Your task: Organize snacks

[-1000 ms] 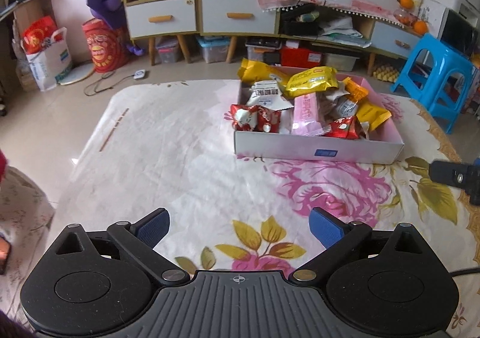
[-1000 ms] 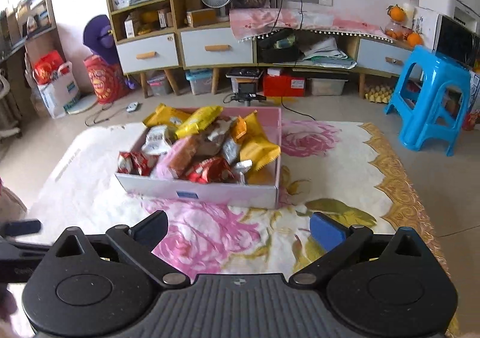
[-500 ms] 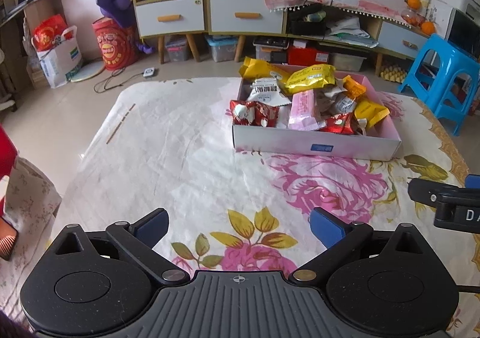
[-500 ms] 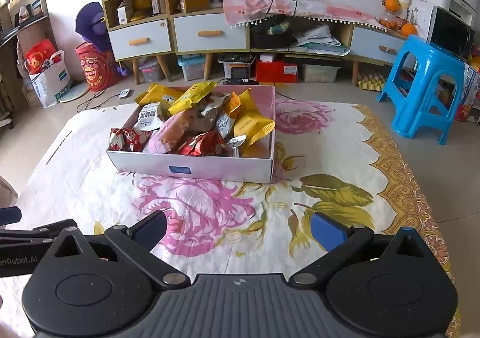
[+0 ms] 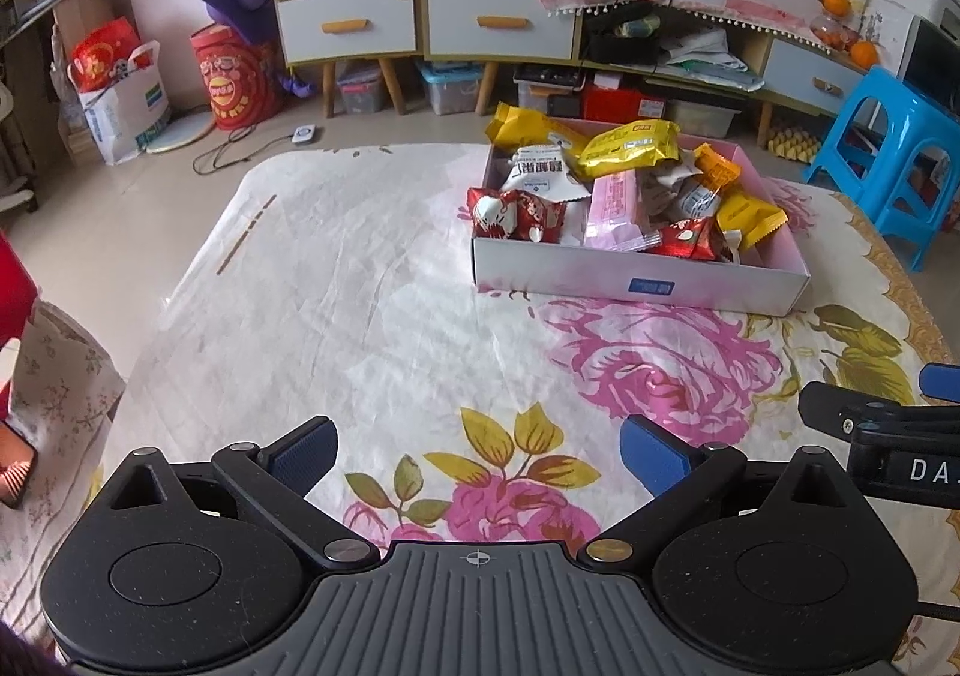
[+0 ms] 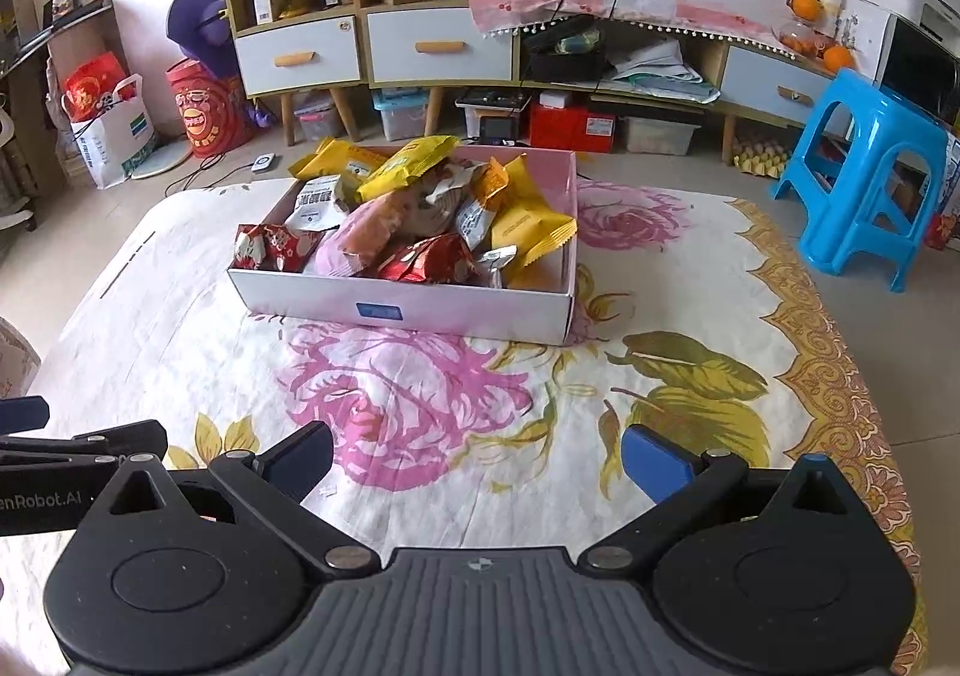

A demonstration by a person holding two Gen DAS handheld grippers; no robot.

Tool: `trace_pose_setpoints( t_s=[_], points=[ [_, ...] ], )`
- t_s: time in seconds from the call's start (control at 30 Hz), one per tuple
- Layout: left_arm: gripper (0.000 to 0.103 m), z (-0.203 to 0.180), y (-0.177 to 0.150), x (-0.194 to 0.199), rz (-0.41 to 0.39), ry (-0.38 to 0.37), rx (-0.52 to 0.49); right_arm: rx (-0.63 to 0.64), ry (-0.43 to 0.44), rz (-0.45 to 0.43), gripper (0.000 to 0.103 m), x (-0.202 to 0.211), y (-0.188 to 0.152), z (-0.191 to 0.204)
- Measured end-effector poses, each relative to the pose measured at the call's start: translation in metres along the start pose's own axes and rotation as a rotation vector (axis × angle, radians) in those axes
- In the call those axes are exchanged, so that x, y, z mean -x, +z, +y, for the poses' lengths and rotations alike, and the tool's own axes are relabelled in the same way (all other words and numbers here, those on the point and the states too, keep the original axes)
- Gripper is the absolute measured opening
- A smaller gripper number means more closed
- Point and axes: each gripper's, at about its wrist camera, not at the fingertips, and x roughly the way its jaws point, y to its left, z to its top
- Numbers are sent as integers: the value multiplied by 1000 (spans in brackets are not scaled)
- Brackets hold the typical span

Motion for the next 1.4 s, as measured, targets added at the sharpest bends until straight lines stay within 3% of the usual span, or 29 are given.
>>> trace_pose_setpoints(
  t_s=[1.4],
  points=[
    [101,-4,0,-1,12,-14,-16,0,12,22,95,-3,-3,4]
  ],
)
